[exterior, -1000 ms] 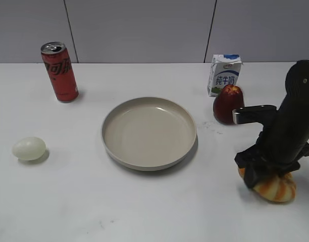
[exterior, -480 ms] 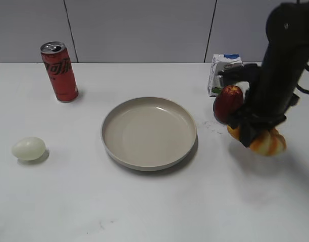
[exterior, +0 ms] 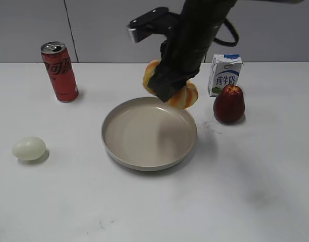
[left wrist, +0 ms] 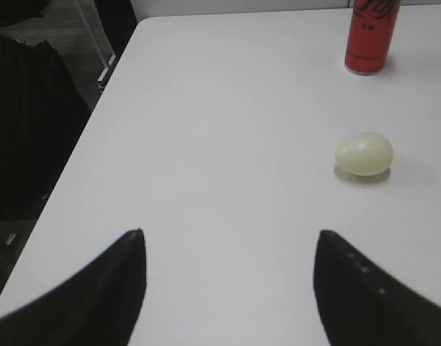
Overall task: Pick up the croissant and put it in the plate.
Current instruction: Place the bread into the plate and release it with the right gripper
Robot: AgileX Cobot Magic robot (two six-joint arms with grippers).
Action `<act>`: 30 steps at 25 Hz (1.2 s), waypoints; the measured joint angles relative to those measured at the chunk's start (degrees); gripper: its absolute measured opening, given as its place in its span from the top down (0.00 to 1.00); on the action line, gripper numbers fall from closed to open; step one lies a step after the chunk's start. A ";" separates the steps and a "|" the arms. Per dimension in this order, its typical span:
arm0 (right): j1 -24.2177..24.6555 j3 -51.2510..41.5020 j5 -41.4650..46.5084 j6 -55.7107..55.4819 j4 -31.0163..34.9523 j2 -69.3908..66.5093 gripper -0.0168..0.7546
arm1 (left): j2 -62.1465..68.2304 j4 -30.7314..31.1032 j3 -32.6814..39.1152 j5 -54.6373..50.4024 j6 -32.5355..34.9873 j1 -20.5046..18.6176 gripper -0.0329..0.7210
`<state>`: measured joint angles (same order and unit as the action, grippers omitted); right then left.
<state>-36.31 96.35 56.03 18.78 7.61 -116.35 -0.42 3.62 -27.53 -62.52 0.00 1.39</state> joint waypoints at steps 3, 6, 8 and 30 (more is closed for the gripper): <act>-2.10 2.63 0.10 0.80 0.00 -4.72 0.70 | 0.00 0.00 0.00 0.00 0.00 0.00 0.22; -3.63 4.18 -0.15 1.14 0.05 -8.00 0.70 | 0.00 0.00 0.00 0.00 0.00 0.00 0.22; -3.90 4.38 -1.18 1.19 0.10 -9.34 0.71 | 0.00 0.00 0.00 0.00 0.00 0.00 0.22; -3.98 6.44 1.37 1.20 -0.01 -12.49 0.15 | 0.00 0.00 0.00 0.00 0.00 0.00 0.22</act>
<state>-40.29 102.80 57.40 19.98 7.60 -128.84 -0.42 3.62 -27.53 -62.52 0.00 1.39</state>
